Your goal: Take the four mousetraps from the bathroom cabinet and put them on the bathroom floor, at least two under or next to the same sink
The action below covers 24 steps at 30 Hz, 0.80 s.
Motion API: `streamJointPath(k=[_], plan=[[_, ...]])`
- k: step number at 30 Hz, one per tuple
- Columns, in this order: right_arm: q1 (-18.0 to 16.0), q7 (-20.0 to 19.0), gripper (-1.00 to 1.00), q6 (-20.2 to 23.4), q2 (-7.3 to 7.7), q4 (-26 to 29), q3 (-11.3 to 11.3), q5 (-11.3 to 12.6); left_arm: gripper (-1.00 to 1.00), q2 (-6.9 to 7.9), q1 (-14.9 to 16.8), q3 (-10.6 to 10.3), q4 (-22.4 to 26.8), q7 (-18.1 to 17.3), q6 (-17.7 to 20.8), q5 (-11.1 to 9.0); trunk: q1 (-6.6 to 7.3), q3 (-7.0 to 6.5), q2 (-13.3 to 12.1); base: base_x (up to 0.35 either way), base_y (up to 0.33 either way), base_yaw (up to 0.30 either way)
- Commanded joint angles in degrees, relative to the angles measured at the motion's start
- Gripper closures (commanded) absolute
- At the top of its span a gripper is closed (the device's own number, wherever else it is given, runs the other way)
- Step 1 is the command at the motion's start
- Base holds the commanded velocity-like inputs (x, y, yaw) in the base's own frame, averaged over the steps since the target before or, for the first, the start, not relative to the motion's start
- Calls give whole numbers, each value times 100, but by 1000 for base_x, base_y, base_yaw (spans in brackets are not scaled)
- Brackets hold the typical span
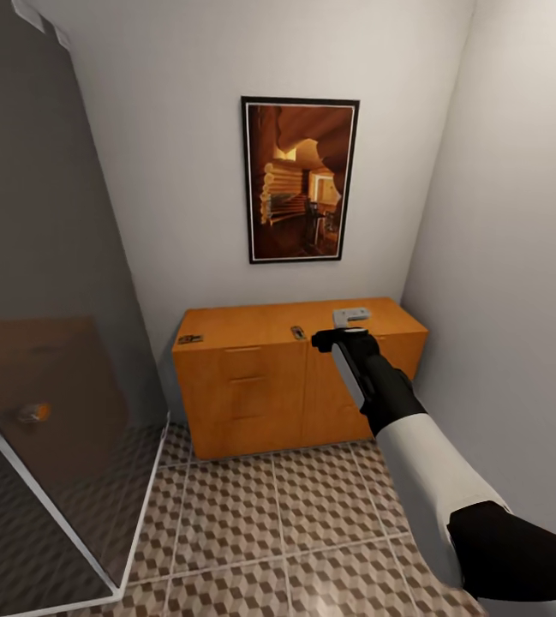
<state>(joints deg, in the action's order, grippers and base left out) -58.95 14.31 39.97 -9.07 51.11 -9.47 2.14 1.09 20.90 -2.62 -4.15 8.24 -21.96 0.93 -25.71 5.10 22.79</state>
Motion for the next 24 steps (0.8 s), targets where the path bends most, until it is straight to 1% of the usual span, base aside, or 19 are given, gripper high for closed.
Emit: streamJointPath(k=[1, 7, 16, 24], plan=[[-5, 37, -100, 27, -3, -10, -16, 23, -100, 1, 8, -28, -25, 29, -38, 12, -7, 13, 12, 338, 0, 0], [-3, 31, -100, 20, -14, -149, -12, 23, -100, 5, 3, -28, -25, 29, -37, 12, -7, 13, 12, 338, 0, 0], [-3, 28, -100, 19, -23, -207, -19, 26, -100, 5, 2, -28, -24, 29, -37, 12, -7, 13, 12, 338, 6, 0], [-3, 28, -100, 16, -28, -307, -17, 29, -100, 6, 2, -28, -25, 29, -37, 12, -7, 13, 12, 325, 87, 0]])
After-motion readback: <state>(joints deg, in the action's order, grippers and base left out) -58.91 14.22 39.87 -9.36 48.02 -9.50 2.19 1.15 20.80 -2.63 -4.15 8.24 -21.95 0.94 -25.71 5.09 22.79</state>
